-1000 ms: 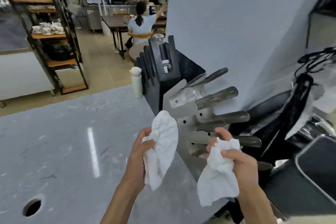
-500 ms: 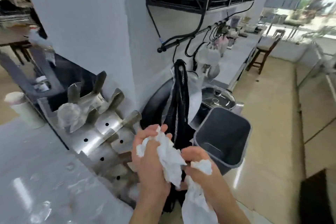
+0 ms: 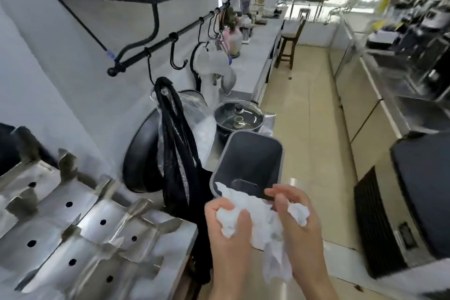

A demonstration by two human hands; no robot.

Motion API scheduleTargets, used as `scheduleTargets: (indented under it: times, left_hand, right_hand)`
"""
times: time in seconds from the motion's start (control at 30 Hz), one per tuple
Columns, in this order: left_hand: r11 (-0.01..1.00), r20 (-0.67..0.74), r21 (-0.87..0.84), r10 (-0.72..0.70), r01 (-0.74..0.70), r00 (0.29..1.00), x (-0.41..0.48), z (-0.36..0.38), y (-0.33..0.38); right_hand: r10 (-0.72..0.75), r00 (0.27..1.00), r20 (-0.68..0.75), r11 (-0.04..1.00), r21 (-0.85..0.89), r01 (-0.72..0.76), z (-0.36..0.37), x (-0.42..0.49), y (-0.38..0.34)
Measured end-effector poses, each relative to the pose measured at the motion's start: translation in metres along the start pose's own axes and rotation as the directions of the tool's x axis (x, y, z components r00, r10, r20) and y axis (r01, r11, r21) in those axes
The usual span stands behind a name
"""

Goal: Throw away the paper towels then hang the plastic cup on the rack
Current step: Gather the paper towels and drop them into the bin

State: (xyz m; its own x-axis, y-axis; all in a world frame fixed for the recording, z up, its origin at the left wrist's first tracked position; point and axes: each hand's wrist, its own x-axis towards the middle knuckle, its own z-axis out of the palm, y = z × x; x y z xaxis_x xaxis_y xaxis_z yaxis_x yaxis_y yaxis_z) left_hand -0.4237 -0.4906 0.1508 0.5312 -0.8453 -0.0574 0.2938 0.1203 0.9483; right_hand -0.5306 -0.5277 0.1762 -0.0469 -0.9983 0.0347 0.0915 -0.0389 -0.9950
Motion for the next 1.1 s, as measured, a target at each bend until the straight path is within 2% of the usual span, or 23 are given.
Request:
scheduleTargets:
  times: [0.03,0.1,0.17,0.27,0.3,0.37,0.43,0.47,0.53,0.63,0.7,0.73,0.77,0.8,0.87,0.9,1.0,1.1]
  left_hand:
    - [1.0,-0.074,0.013,-0.008,0.009,0.997,0.004,0.003,-0.005]
    - [1.0,-0.168,-0.007,-0.029,0.028,0.985,0.008,0.011,-0.011]
    - [1.0,-0.197,0.01,-0.002,0.005,0.98,0.005,0.027,-0.015]
    - [0.992,-0.137,0.039,0.123,-0.119,0.983,0.008,0.065,-0.022]
    - [0.99,-0.13,0.026,0.137,-0.135,0.982,0.016,0.074,-0.021]
    - [0.989,-0.187,0.035,0.15,-0.146,0.971,0.04,0.083,-0.023]
    - [0.984,-0.247,0.09,0.173,-0.155,0.954,0.063,0.086,-0.024]
    - [0.979,-0.234,0.103,0.195,-0.175,0.952,0.073,0.085,-0.027]
    - [0.974,-0.11,0.094,0.216,-0.206,0.97,0.095,0.086,-0.036]
    - [0.99,0.158,0.127,0.043,-0.064,0.986,0.122,0.076,-0.05]
    - [0.955,0.145,0.291,-0.095,0.05,0.985,0.136,0.069,-0.057]
    - [0.912,0.095,0.404,-0.125,0.077,0.988,0.147,0.071,-0.064]
    - [0.859,-0.072,0.491,-0.129,0.148,0.989,0.156,0.079,-0.072]
    - [0.789,-0.18,0.57,-0.153,0.229,0.972,0.161,0.086,-0.082]
    - [0.619,-0.05,0.758,-0.259,0.205,0.965,0.171,0.087,-0.099]
    - [0.522,-0.037,0.831,-0.297,0.195,0.954,0.173,0.083,-0.112]
    - [0.309,-0.085,0.933,-0.306,0.183,0.948,0.184,0.088,-0.131]
    - [0.143,-0.129,0.973,-0.311,0.181,0.942,0.191,0.086,-0.142]
  right_hand:
    - [0.024,0.997,-0.079,0.998,0.066,-0.019,-0.01,0.008,0.0]
    - [0.137,0.973,-0.184,0.943,0.325,-0.072,-0.021,0.026,-0.003]
    - [0.172,0.972,-0.162,0.869,0.489,-0.073,-0.017,0.036,-0.004]
    - [0.102,0.993,0.058,0.898,0.424,-0.117,0.002,0.046,0.009]
    - [0.069,0.984,0.163,0.887,0.441,-0.136,0.006,0.049,0.013]
    - [0.03,0.922,0.387,0.87,0.444,-0.214,0.005,0.067,0.018]
    - [0.017,0.809,0.587,0.892,0.357,-0.277,-0.005,0.091,0.023]
    - [0.009,0.744,0.668,0.918,0.289,-0.271,-0.011,0.105,0.025]
    - [0.01,0.643,0.766,0.966,0.159,-0.205,-0.025,0.141,0.031]
    - [0.054,0.628,0.776,0.999,-0.041,-0.035,-0.041,0.187,0.046]
    - [0.01,0.688,0.725,0.974,-0.163,0.158,-0.047,0.209,0.06]
    - [-0.001,0.729,0.684,0.937,-0.255,0.241,-0.05,0.225,0.067]
    - [0.035,0.649,0.76,0.884,-0.327,0.335,-0.046,0.259,0.076]
    - [0.112,0.538,0.835,0.81,-0.39,0.437,-0.036,0.288,0.088]
    - [0.249,0.508,0.825,0.677,-0.523,0.517,-0.02,0.311,0.11]
    - [0.308,0.48,0.822,0.603,-0.558,0.57,-0.011,0.314,0.122]
    - [0.403,0.42,0.813,0.408,-0.57,0.713,0.004,0.319,0.155]
    - [0.454,0.406,0.793,0.313,-0.569,0.761,0.013,0.326,0.173]
